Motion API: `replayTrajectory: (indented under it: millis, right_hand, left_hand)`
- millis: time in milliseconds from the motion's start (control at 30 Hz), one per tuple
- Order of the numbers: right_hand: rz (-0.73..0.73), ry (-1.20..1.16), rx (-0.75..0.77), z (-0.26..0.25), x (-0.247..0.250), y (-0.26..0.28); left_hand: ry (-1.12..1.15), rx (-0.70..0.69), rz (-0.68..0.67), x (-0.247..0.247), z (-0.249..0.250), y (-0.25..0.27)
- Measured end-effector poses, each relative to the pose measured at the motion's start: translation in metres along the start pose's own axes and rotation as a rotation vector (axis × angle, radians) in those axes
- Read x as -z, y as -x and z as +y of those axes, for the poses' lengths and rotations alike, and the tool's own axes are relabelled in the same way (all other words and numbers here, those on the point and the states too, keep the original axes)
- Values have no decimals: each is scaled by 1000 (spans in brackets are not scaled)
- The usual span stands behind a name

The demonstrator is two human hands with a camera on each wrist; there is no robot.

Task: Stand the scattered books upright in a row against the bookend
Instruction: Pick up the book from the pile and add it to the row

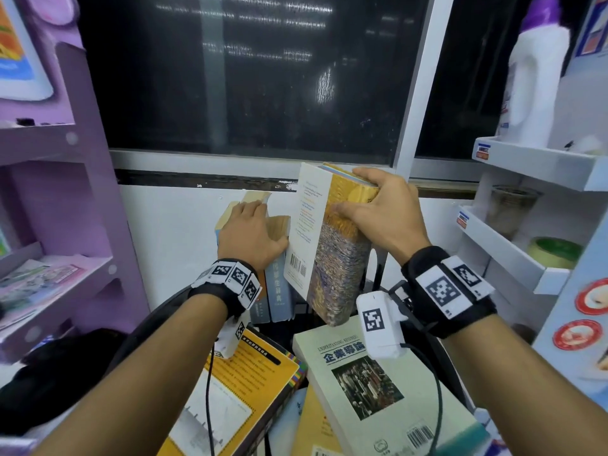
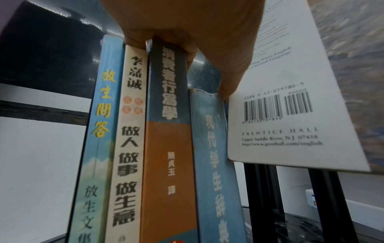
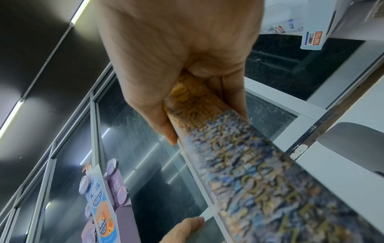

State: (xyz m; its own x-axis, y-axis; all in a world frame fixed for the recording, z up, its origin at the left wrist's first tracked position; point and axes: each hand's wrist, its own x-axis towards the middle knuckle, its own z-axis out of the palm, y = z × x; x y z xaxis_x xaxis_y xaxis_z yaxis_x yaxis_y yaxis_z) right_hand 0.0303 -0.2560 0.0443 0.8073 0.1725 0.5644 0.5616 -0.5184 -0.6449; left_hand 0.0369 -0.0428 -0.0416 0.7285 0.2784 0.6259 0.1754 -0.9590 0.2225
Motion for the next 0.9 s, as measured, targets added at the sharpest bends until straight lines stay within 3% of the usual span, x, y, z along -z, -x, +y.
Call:
replayTrajectory:
  millis: [500,900]
  right_hand:
    - [14,24,-47,8,1,-20]
    - [88,11,-36,6,-27,-19]
  left_hand:
    - [10,0,12,0,3,1]
    - [-7,-28,27,-1,5,1]
